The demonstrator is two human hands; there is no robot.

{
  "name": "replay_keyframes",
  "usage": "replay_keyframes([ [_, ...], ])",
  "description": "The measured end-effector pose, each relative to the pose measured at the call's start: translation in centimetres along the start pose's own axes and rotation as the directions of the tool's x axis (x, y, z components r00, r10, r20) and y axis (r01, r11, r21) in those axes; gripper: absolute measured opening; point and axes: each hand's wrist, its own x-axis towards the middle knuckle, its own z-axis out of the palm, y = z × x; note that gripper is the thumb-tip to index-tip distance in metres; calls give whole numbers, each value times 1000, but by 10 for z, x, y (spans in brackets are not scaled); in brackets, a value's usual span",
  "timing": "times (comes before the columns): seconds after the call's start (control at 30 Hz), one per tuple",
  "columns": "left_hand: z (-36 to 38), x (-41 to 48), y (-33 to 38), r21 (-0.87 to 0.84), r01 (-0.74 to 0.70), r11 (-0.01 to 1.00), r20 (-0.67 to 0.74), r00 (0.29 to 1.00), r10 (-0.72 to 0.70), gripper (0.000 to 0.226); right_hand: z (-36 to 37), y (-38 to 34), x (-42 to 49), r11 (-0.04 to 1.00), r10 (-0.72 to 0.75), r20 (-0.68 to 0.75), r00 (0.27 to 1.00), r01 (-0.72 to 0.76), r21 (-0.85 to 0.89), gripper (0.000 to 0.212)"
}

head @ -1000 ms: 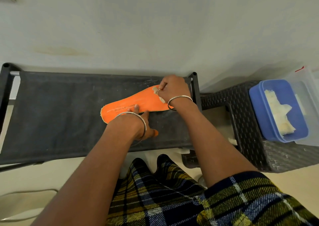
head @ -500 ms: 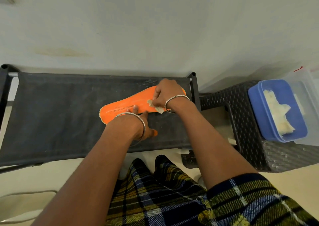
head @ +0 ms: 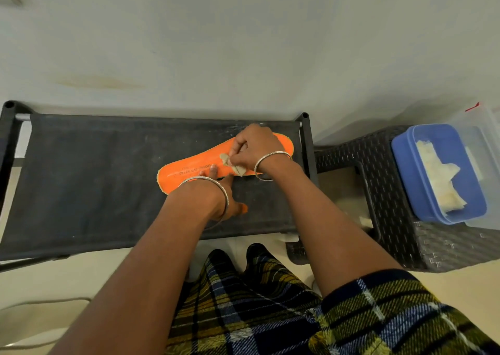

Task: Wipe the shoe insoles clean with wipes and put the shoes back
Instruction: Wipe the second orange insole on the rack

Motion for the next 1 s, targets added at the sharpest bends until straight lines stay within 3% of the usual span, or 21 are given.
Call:
replay_keyframes([
  [0.13,0,1,-2,13,-7,1000,-8,1000,8,85,-4,2,3,998,63,-226,972,-66,-8,3],
  [0.3,0,-1,1,-7,-15,1000,-17,1000,15,85,-6,1,0,997,-71,33,997,71,-2,9],
  [0.37,-1,-2,2,-4,-14,1000,-15,1000,14,85,-5,6,3,1000,-11,-23,1000,11,-22,9],
  [0.47,-2,-1,0,3,-14,1000,-3,1000,14,85,-7,19,8,988,153,-216,964,-154,14,21],
  [0.53,-1,0,-1,4,-14,1000,-4,1000,14,85,-8,22,9,981,191,-250,949,-188,39,24],
  [0.6,0,1,0,3,-12,1000,-10,1000,12,85,-7,16,10,987,157,-184,970,-160,1,18],
  [0.73,0,0,0,-5,-16,1000,-16,1000,16,85,-5,8,6,997,64,100,993,-60,-47,4],
  [0.87,-1,0,-1,1,-19,1000,-12,1000,19,84,-12,24,12,966,252,-78,964,-256,-37,42],
  [1.0,-1,0,-1,-1,-17,1000,-12,1000,17,85,-7,15,11,967,229,-82,970,-237,-96,35],
])
